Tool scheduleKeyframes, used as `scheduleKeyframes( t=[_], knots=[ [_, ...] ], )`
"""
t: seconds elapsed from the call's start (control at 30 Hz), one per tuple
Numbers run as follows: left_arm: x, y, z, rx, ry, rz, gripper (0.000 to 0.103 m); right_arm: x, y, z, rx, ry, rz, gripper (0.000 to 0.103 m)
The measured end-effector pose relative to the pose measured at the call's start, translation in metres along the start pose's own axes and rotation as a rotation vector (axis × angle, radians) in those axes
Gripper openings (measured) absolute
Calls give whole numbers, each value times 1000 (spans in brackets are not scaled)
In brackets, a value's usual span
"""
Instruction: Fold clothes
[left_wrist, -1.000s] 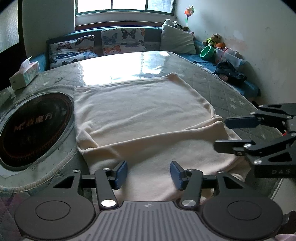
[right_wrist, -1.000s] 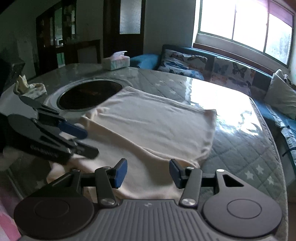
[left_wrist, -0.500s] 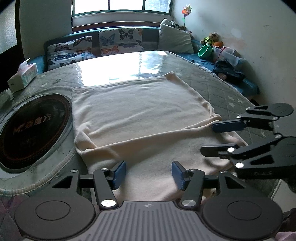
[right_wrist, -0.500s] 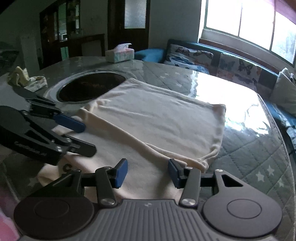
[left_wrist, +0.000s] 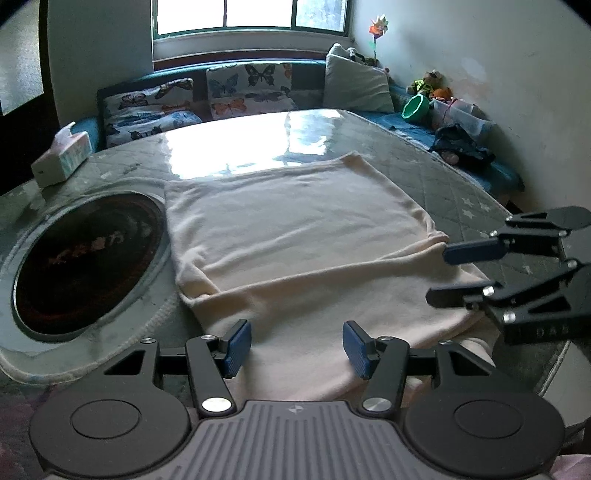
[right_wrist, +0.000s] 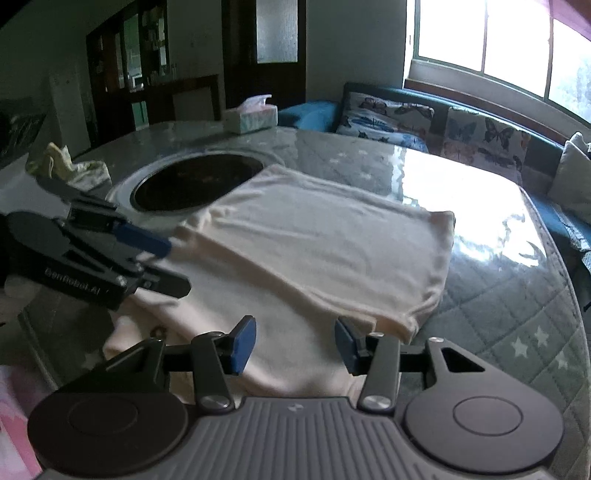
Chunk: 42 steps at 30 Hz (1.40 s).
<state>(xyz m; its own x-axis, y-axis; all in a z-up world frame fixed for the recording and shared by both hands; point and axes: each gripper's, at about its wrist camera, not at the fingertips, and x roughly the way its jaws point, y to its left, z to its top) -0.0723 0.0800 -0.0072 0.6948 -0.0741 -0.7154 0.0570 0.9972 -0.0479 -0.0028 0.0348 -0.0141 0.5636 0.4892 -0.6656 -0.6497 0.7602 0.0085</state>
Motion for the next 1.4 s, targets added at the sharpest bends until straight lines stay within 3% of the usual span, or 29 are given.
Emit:
scheduleKeyframes(
  t=[0.13, 0.2, 0.37, 0.6, 0.83, 1.1, 1.4],
  knots=[
    [-2, 8, 2, -13, -14, 13, 58, 11, -6, 9, 34, -16, -1, 38],
    [0, 13, 1, -22, -8, 23, 57, 19, -9, 8, 42, -4, -10, 29],
    [8, 27, -5, -36, 30, 49, 49, 23, -14, 0, 45, 27, -26, 22],
    [2, 24, 2, -3, -12, 43, 49, 12, -12, 2, 17, 12, -40, 22],
    [16, 36, -1, -44, 32, 46, 51, 15, -14, 0, 9, 27, -39, 22],
    [-4, 24, -11, 34, 8, 54, 51, 0, 0, -13, -49, 56, -1, 29],
    [-23, 10, -29, 75, 2, 41, 51, -13, 7, -25, -60, 50, 3, 30]
  ],
)
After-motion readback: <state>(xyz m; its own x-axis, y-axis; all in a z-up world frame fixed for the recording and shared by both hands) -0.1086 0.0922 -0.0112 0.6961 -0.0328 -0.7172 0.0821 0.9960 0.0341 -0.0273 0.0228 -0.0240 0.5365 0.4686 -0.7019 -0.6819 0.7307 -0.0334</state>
